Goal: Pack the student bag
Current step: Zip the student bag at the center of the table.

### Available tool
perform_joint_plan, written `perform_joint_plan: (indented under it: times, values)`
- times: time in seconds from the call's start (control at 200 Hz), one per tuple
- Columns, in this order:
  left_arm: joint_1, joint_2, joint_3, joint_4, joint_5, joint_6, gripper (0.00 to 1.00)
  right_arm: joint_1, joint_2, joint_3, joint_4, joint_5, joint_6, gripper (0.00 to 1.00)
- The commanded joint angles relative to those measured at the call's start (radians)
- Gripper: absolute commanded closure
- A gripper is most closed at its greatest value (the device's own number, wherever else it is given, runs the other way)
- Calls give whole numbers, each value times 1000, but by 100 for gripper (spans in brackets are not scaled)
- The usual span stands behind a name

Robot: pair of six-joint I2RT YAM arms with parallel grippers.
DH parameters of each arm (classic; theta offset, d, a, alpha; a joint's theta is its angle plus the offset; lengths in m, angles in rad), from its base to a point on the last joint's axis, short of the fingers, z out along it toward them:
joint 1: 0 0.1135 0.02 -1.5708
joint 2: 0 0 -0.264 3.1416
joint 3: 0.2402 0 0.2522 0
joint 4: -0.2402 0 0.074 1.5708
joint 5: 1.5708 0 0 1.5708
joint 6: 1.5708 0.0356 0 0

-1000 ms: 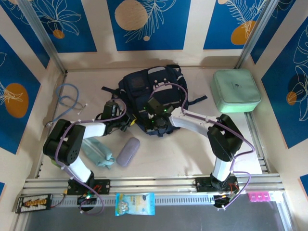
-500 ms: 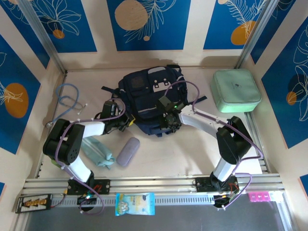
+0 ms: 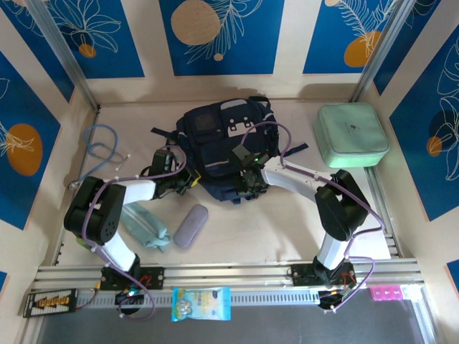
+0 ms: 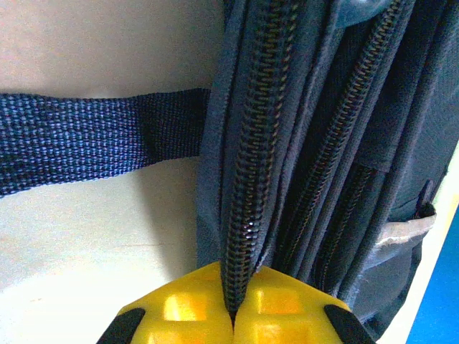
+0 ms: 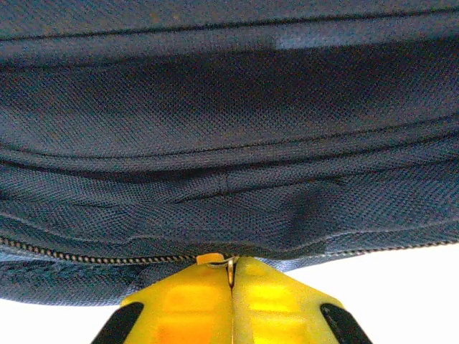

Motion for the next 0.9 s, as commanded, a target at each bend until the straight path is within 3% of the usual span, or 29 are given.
perform_joint_plan:
  times: [0.0,0.16,0.305,0.5,0.58,0.645,0.895]
  values:
    - [19,0,31,-26,-26,43,100,-13,-18,-14,-13,70,24,98]
    - [28,-28,32,-87,-66,81,100,-97,-116,-117,-19,140,74,98]
    - [35,-39,48,-131,-77,122,100,-182,-193,-206,20,94,62,97]
    - [35,-15,130,-198,-75,186,100,-132,-204,-158,3,65,39,100]
    - [41,2,201,-292,-112,256,98,-99,-199,-130,30,-5,4,100]
    - [51,14,260,-376,-161,324,91,-69,-190,-108,61,-88,-14,100]
    - [96,-3,419,-715,-473,501,47,-3,-83,-76,317,-359,64,100]
